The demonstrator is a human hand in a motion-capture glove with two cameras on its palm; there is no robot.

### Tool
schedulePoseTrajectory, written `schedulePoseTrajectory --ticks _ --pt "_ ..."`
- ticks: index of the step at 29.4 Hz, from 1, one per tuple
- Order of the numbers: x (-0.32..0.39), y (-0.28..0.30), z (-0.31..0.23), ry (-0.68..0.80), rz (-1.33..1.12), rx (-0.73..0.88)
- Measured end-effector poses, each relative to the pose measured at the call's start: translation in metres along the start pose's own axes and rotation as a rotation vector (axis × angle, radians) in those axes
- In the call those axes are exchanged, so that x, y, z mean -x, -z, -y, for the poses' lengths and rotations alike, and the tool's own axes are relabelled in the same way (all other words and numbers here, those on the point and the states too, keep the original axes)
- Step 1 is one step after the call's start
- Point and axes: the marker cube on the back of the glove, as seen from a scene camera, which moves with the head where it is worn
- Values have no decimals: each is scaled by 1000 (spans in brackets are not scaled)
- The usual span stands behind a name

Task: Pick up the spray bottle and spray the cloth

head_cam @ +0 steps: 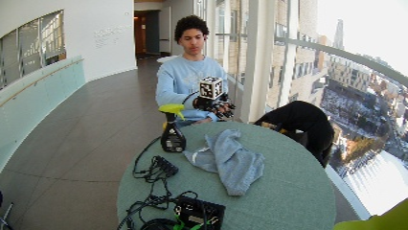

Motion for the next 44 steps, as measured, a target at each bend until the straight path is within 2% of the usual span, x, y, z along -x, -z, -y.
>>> schedulePoseTrajectory --ticks 7,17,23,31,36,44 --pt "-2 -8 -70 13 34 -28" --pt "-24 -5 -172 -66 60 -92" --pt "-47 -3 -219 -103 214 -158" --pt "-85 -5 -250 -177 474 -201" --pt "-113 -5 -250 -209 694 -227" --pt "-163 -4 -252 -260 857 -240"
